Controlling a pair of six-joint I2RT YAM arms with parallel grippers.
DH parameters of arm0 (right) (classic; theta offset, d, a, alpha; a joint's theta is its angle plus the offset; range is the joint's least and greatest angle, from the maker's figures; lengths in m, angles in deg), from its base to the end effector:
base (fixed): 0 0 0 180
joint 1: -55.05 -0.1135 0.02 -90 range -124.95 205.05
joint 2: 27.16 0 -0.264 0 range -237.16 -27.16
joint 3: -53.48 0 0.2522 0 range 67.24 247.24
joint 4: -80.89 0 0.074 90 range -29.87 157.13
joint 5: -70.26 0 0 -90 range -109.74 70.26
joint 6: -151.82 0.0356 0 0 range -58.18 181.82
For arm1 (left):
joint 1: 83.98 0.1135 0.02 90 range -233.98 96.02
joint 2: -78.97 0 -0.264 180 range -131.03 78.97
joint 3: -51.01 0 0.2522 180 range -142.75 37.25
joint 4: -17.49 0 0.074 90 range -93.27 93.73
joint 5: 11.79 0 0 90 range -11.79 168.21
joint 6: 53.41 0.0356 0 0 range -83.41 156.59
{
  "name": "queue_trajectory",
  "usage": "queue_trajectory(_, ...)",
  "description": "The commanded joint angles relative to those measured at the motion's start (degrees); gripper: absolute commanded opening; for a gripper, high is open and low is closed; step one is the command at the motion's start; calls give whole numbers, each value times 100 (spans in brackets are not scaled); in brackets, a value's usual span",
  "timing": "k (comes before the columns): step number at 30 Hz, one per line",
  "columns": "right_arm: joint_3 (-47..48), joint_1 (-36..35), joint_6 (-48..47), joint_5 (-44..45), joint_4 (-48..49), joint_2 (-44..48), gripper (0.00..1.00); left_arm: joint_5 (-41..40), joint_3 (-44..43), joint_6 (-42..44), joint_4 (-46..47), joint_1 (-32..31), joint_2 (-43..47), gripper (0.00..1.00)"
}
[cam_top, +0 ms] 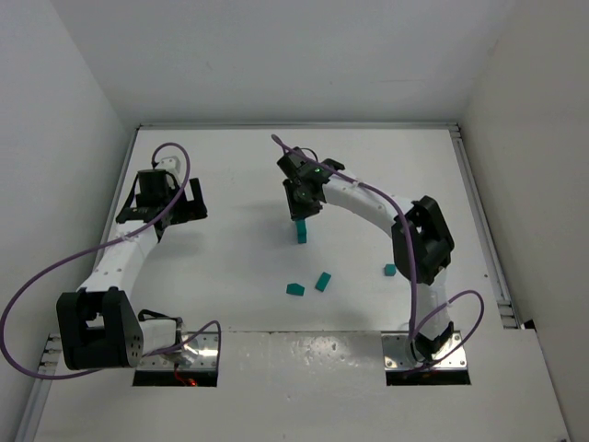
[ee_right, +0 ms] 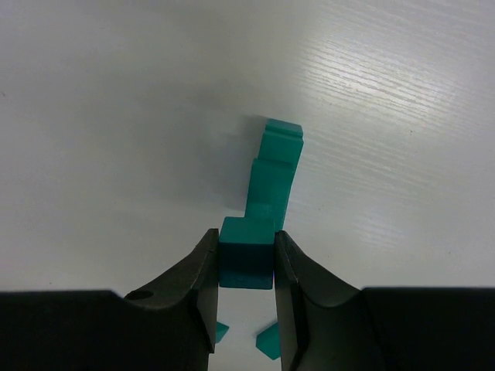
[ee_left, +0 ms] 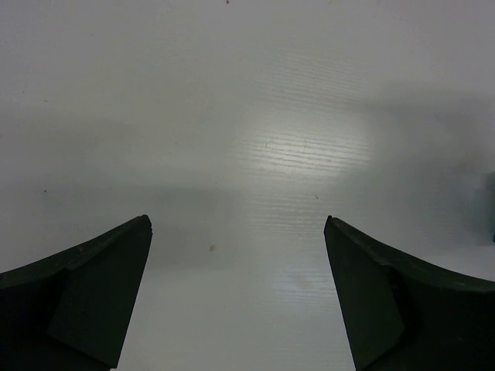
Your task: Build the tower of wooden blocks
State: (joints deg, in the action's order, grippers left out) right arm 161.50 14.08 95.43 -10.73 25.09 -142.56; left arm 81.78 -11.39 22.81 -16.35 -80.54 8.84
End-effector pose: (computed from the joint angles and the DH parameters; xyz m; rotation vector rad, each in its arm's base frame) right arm 0.3303 0.2794 0.2222 -0.1212 2.6653 0.2181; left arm 0.2618 0.0135 0.2552 -0.3124 2.2788 -0.1646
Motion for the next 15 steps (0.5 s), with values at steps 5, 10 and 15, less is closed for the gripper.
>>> queue_trajectory(5,233,28,23,118,161,-62,3,21,-216,86,74,-54,-44,100)
queue_trajectory(10,268,98,41,65,161,-150,3,21,-269,86,74,-54,-45,100)
queue_trajectory(15,312,159,58,-14,170,-229,7,73,-269,86,74,-54,-45,100)
